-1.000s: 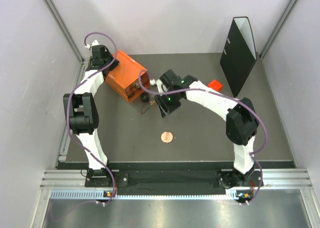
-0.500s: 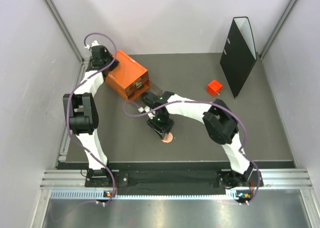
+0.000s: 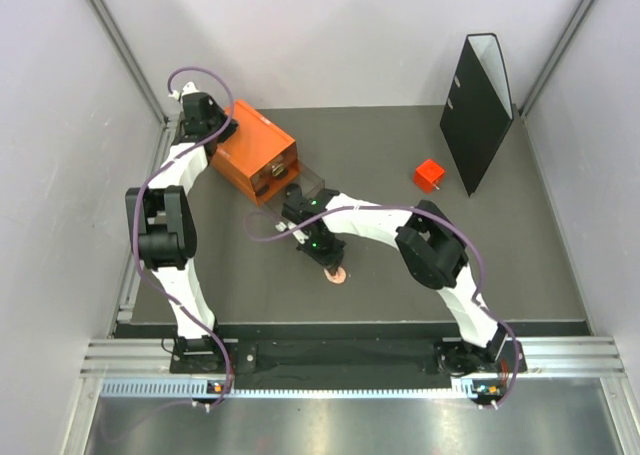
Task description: Organize the makeup
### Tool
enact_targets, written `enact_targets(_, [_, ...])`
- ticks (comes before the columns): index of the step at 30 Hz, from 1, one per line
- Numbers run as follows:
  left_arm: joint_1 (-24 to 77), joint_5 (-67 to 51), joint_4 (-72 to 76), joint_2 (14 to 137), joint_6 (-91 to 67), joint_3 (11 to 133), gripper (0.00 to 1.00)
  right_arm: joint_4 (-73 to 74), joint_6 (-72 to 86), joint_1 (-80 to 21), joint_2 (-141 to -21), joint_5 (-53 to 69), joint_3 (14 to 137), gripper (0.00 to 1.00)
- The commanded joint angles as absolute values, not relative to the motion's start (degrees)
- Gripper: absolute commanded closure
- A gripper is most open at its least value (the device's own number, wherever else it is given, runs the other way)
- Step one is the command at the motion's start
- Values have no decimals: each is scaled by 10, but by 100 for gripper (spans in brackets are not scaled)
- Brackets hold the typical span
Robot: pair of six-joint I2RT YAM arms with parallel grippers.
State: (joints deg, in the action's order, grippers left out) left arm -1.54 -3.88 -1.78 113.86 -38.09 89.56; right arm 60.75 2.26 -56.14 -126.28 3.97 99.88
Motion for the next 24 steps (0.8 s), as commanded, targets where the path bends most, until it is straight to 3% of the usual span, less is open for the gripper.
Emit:
enact_targets(1, [-13,-31,-200,1209,-364,838,100,615,22,-574,-1251,4,1015,100])
enact_targets(14, [-13,-37,-195,1211,-372,838,100,549,19,-564,-1198,-69,1151,100])
enact_targets(24, [-13,-45,-195,1218,-370,853,100,451,16,-527,-1238,-137,1234,100])
